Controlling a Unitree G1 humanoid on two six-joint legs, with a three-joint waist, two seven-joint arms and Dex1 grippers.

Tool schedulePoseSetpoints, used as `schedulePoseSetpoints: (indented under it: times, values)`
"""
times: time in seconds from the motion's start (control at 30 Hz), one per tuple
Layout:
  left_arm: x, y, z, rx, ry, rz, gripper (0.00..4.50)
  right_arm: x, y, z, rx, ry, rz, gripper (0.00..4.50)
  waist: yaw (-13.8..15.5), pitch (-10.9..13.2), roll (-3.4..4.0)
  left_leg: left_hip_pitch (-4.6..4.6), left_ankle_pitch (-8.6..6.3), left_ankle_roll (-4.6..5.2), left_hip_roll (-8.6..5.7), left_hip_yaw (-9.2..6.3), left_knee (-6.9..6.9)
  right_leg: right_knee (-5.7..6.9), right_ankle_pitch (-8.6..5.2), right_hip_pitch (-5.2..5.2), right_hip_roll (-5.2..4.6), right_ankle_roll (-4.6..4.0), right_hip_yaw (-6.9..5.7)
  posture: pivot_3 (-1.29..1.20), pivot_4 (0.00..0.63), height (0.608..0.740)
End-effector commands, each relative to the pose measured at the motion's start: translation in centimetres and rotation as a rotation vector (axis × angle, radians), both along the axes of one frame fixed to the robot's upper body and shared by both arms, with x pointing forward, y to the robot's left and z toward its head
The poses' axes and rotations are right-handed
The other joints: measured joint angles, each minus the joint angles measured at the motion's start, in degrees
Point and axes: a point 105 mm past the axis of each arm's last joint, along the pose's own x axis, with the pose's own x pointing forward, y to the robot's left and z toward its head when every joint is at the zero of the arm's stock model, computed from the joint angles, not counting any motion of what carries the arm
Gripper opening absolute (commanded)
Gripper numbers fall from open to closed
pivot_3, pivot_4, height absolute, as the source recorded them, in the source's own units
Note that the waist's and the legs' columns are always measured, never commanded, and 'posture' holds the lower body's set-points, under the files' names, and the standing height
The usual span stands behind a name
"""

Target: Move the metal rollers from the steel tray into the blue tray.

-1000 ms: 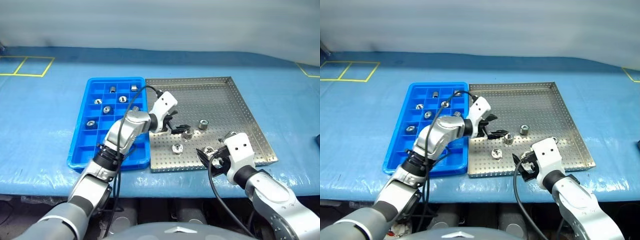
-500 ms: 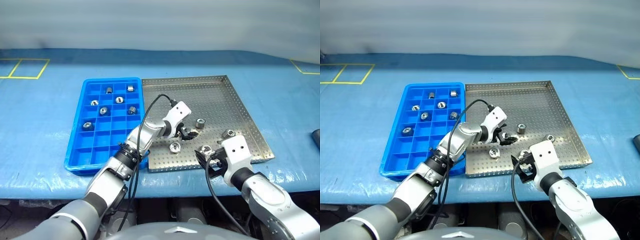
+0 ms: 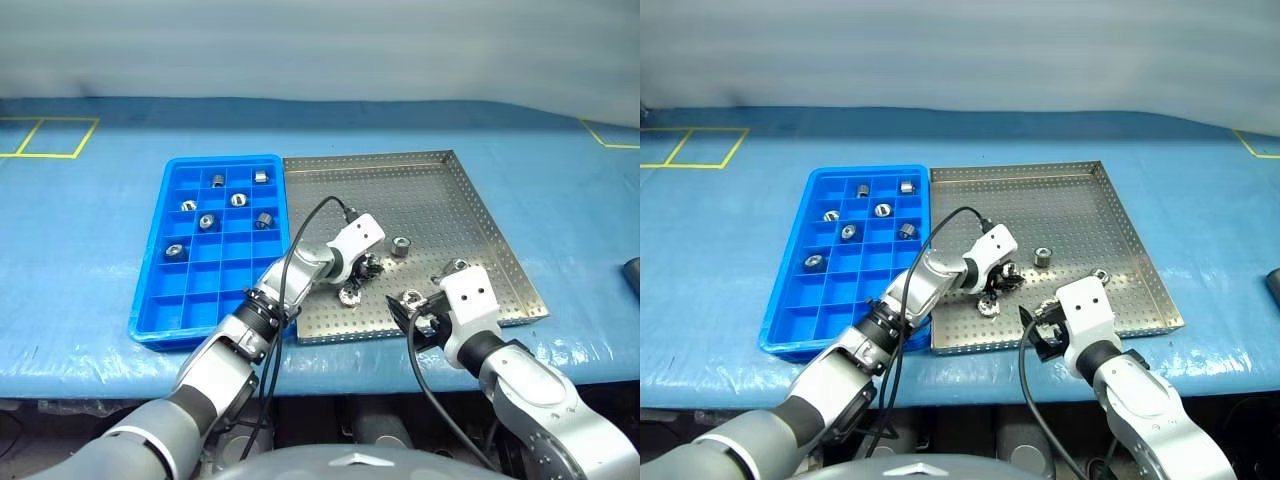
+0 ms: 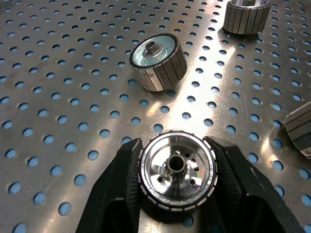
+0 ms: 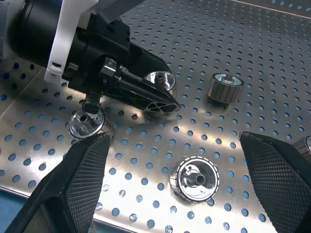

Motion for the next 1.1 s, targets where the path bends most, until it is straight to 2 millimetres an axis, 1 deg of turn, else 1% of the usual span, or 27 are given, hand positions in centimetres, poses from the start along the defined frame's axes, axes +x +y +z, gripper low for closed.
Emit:
schedulePoseSetpoints:
  times: [0.03, 0.1, 0.13, 0.23, 0.3, 0.33, 0.37, 0.43, 0.53, 0.6, 0.7, 0.77, 0.9, 1.07, 1.1]
  values:
    - [0.8, 0.3, 4.9, -0.149, -0.090, 0.035, 1.72, 0.2, 0.5, 1.2, 0.001, -0.055, 0.028, 4.50, 0.0, 0.0, 0.00, -0.01, 0.00, 0.00, 0.02, 0.00, -0.01, 0.00, 0.00, 0.00, 0.00, 0.00, 0.00, -0.02, 0.150, 0.740]
    - [1.1, 1.5, 6.7, -0.207, -0.129, 0.080, 1.72, 0.6, 0.9, 1.4, 0.000, -0.062, 0.052, 4.50, 0.1, 0.0, 0.00, 0.01, 0.00, 0.00, 0.02, 0.00, -0.02, 0.00, 0.00, 0.00, 0.00, 0.00, 0.00, 0.00, 0.150, 0.740]
    - [1.2, 2.0, 7.3, -0.224, -0.142, 0.099, 1.72, 0.7, 1.1, 1.4, 0.000, -0.065, 0.062, 4.50, 0.0, 0.0, 0.01, 0.02, 0.00, 0.00, 0.02, 0.00, -0.03, 0.00, 0.00, 0.00, 0.00, 0.00, 0.01, 0.01, 0.150, 0.740]
    - [1.6, 5.6, 9.9, -0.282, -0.243, 0.203, 1.72, 1.8, 2.7, 1.9, 0.008, -0.090, 0.145, 4.50, -0.1, 0.0, 0.03, 0.06, 0.00, 0.00, 0.01, 0.04, -0.03, 0.01, 0.02, 0.01, 0.06, 0.02, 0.04, 0.04, 0.150, 0.740]
    - [1.4, 7.7, 10.6, -0.268, -0.312, 0.254, 1.72, 2.5, 3.8, 2.2, 0.015, -0.100, 0.194, 4.50, 0.1, 0.0, 0.03, 0.11, 0.01, 0.00, 0.01, 0.02, -0.03, 0.05, 0.02, 0.03, 0.09, 0.01, 0.05, 0.08, 0.150, 0.740]
    - [1.2, 8.8, 10.7, -0.213, -0.377, 0.265, 1.72, 2.8, 4.4, 2.2, 0.016, -0.102, 0.227, 4.50, 0.3, 0.0, 0.03, 0.13, 0.01, -0.01, 0.01, 0.01, -0.05, 0.05, 0.02, 0.04, 0.12, 0.00, 0.03, 0.11, 0.150, 0.740]
    - [0.9, 9.8, 10.6, -0.159, -0.424, 0.272, 1.72, 3.0, 5.0, 2.3, 0.015, -0.103, 0.261, 4.50, 0.5, 0.0, 0.03, 0.13, 0.01, -0.01, 0.00, -0.02, -0.07, 0.06, 0.01, 0.05, 0.12, -0.02, 0.01, 0.11, 0.150, 0.740]
    - [0.1, 12.0, 10.5, -0.103, -0.458, 0.318, 1.72, 3.4, 6.3, 2.3, 0.014, -0.103, 0.336, 4.50, 0.9, 0.0, 0.03, 0.14, 0.02, -0.02, -0.03, -0.02, -0.12, 0.05, 0.01, 0.05, 0.13, -0.03, 0.02, 0.17, 0.150, 0.740]
    - [-1.2, 14.9, 10.4, -0.037, -0.478, 0.390, 1.72, 4.0, 8.1, 2.3, 0.005, -0.106, 0.438, 4.50, 2.1, 0.0, 0.00, 0.09, 0.01, -0.02, 0.00, -0.02, -0.17, -0.01, 0.01, 0.02, 0.07, -0.02, 0.02, 0.22, 0.150, 0.740]
    - [-2.3, 16.6, 9.9, 0.006, -0.468, 0.443, 1.72, 4.3, 9.2, 2.3, 0.001, -0.110, 0.491, 4.50, 3.0, 0.1, -0.02, 0.05, 0.01, -0.02, 0.01, -0.05, -0.16, -0.03, 0.01, 0.02, 0.01, 0.00, 0.00, 0.25, 0.150, 0.740]
    - [-3.8, 18.5, 8.9, 0.083, -0.440, 0.486, 1.72, 4.4, 10.4, 2.4, 0.004, -0.115, 0.557, 4.50, 4.3, 0.1, -0.03, 0.05, 0.01, -0.02, 0.06, -0.07, -0.16, -0.05, 0.01, 0.04, -0.03, 0.00, -0.04, 0.30, 0.150, 0.740]
    - [-4.5, 19.7, 8.4, 0.090, -0.406, 0.552, 1.72, 4.5, 11.1, 2.3, 0.008, -0.111, 0.596, 4.50, 5.5, 0.1, -0.04, 0.06, 0.01, -0.02, 0.06, -0.10, -0.15, -0.05, 0.00, 0.04, -0.04, 0.00, -0.08, 0.33, 0.150, 0.740]
    - [-5.5, 21.1, 7.2, 0.113, -0.350, 0.645, 1.72, 4.2, 12.0, 1.9, 0.015, -0.101, 0.648, 4.50, 7.1, 0.1, -0.04, 0.06, 0.02, -0.03, 0.08, -0.12, -0.10, -0.05, 0.00, 0.06, -0.06, -0.01, -0.14, 0.36, 0.150, 0.740]
    - [-5.9, 21.4, 5.6, 0.136, -0.285, 0.676, 1.72, 3.9, 12.4, 1.7, 0.025, -0.091, 0.673, 4.50, 8.5, 0.1, -0.04, 0.05, 0.02, -0.04, 0.09, -0.12, -0.12, -0.04, -0.02, 0.04, -0.07, -0.03, -0.18, 0.37, 0.150, 0.740]
    - [-5.8, 21.5, 5.2, 0.164, -0.280, 0.678, 1.72, 3.9, 12.4, 1.7, 0.025, -0.091, 0.674, 4.50, 8.7, 0.1, -0.03, 0.05, 0.02, -0.04, 0.10, -0.12, -0.13, -0.05, -0.02, 0.03, -0.07, -0.04, -0.18, 0.37, 0.150, 0.740]
